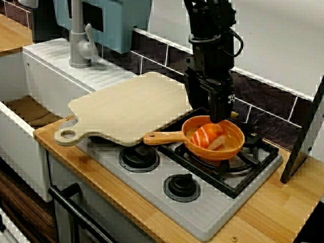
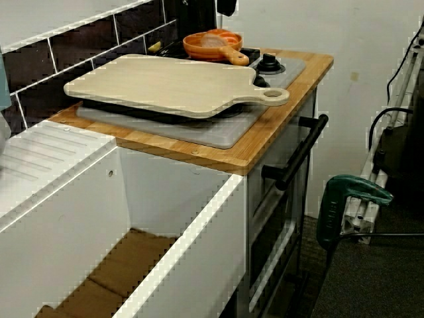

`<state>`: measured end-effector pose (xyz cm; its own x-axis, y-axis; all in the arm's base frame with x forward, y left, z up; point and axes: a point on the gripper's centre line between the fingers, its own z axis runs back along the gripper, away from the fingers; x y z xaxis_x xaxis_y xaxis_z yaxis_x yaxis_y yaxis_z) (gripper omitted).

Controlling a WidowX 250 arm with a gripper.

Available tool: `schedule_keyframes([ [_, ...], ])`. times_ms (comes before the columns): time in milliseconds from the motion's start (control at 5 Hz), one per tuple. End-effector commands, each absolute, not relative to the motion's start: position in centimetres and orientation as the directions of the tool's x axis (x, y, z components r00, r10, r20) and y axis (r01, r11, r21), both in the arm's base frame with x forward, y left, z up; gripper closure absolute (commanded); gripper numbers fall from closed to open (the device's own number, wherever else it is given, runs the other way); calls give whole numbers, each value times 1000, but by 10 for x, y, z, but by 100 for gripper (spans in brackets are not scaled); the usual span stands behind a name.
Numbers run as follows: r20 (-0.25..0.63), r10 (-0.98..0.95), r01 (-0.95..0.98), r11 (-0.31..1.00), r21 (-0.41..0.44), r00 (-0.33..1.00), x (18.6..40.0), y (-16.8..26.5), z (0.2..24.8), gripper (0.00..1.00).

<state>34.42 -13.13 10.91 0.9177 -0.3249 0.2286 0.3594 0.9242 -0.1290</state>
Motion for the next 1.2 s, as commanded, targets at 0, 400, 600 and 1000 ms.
schedule_keyframes([
  [0,292,-320,368,921,-126,901,346,-147,121,0],
  [400,251,-328,366,922,-122,911,350,-143,112,0],
  [600,246,-333,370,921,-120,910,349,-143,110,0],
  [1000,218,-347,376,920,-107,912,344,-144,102,0],
])
